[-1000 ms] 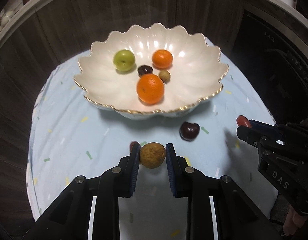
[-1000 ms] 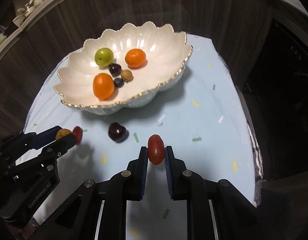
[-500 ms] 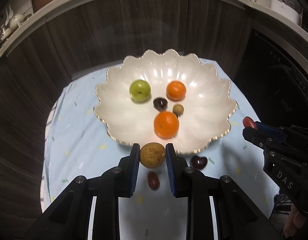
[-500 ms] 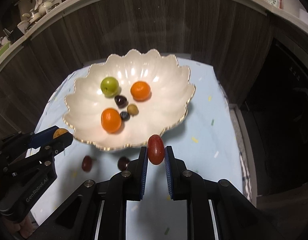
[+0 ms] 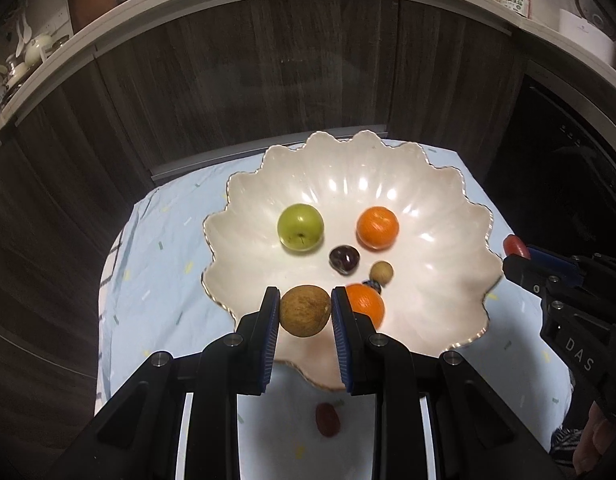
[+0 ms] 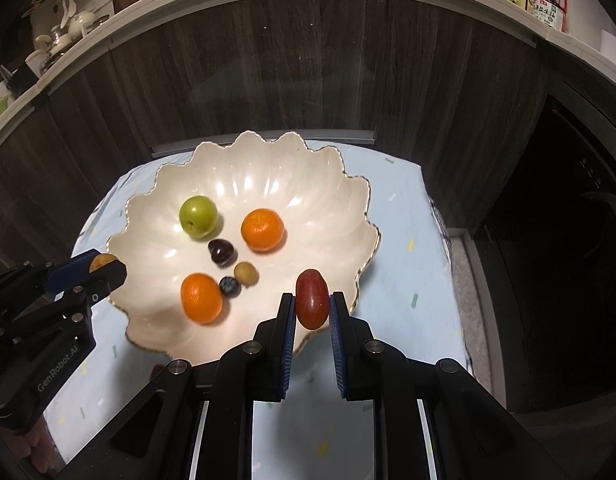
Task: Organize fruits
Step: 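Carry the brown fruit and red date over the white bowl with both tools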
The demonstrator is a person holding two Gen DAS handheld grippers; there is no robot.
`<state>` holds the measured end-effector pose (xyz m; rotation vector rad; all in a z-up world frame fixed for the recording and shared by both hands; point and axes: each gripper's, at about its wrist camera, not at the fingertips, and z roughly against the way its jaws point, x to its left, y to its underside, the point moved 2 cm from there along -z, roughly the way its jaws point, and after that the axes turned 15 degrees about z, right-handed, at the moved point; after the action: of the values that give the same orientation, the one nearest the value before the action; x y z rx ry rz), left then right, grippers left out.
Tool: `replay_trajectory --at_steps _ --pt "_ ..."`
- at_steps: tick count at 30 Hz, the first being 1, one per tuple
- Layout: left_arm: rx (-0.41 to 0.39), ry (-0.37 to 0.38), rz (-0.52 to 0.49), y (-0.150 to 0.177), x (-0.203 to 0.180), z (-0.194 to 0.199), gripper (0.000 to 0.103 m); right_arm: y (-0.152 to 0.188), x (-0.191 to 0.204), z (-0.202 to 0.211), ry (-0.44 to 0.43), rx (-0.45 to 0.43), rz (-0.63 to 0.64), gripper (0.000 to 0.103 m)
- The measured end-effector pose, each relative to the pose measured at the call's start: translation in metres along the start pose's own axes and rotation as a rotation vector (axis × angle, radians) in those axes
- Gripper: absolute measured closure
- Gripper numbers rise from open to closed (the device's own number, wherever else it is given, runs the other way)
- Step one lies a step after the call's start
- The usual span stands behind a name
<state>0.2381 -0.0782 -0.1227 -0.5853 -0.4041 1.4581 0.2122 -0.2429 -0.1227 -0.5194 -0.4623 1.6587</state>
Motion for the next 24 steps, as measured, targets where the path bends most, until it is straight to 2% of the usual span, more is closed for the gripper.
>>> replay_trajectory --at_steps 12,24 --pt "0.032 -0.015 0.011 -0.018 0.005 -0.033 0.077 -0.022 -0.008 -0.030 0.000 0.018 0.014 0.085" --pt "0.069 -0.021 0.012 -0.017 0.006 -0.054 0.076 -0.022 -0.008 -0.056 -0.022 0.064 0.013 0.085"
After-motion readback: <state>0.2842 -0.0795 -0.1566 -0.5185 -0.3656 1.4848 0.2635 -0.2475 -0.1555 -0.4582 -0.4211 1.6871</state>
